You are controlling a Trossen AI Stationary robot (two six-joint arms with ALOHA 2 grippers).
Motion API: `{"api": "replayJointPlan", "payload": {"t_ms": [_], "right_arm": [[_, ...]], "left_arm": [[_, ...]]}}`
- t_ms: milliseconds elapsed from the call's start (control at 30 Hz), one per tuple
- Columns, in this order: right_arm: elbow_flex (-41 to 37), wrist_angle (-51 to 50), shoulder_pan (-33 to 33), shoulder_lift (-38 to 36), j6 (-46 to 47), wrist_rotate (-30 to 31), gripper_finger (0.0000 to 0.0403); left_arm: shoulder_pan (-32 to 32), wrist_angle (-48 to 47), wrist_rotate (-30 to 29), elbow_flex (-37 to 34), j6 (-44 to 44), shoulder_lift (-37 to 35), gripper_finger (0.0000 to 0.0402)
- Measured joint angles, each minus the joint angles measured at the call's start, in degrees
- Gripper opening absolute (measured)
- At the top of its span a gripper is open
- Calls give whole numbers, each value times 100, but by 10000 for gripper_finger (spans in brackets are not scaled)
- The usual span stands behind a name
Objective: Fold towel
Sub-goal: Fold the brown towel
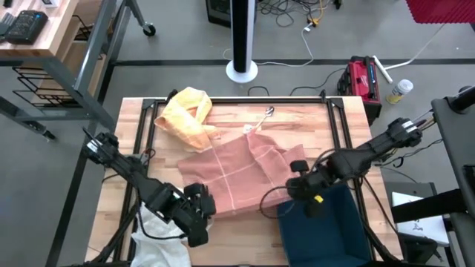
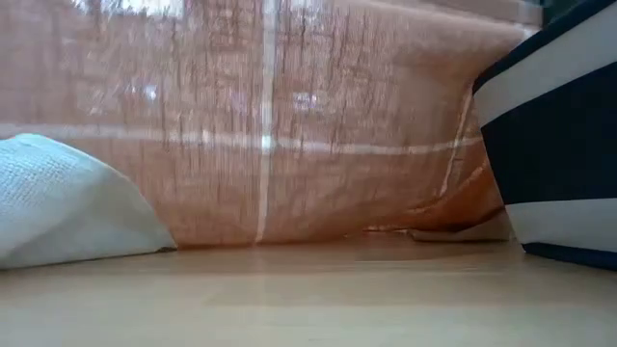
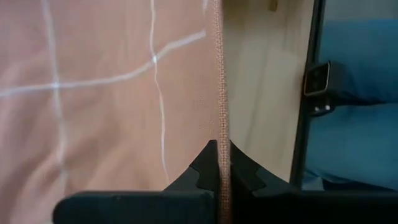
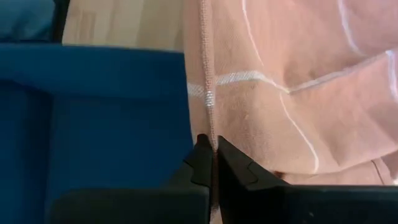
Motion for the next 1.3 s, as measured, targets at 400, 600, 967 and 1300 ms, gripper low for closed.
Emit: {"api": "replayJointPlan", "payload": {"t_ms": [400, 600, 967, 1300], "right_arm": [[-63, 331, -515, 432, -486, -863, 0], [-63, 195, -827, 368, -510, -96, 0], [-68, 152, -2196, 620, -847, 1750, 0], [-68, 725, -2928, 1541, -1428, 1988, 0]], "left_arm": [[194, 3355, 1138, -2415, -357, -66, 0], [220, 2245, -580, -2629, -460, -483, 0], [1096, 802, -2021, -2879, -43, -1300, 0], [1957, 1221, -2034, -3742, 87, -1198, 0]]}}
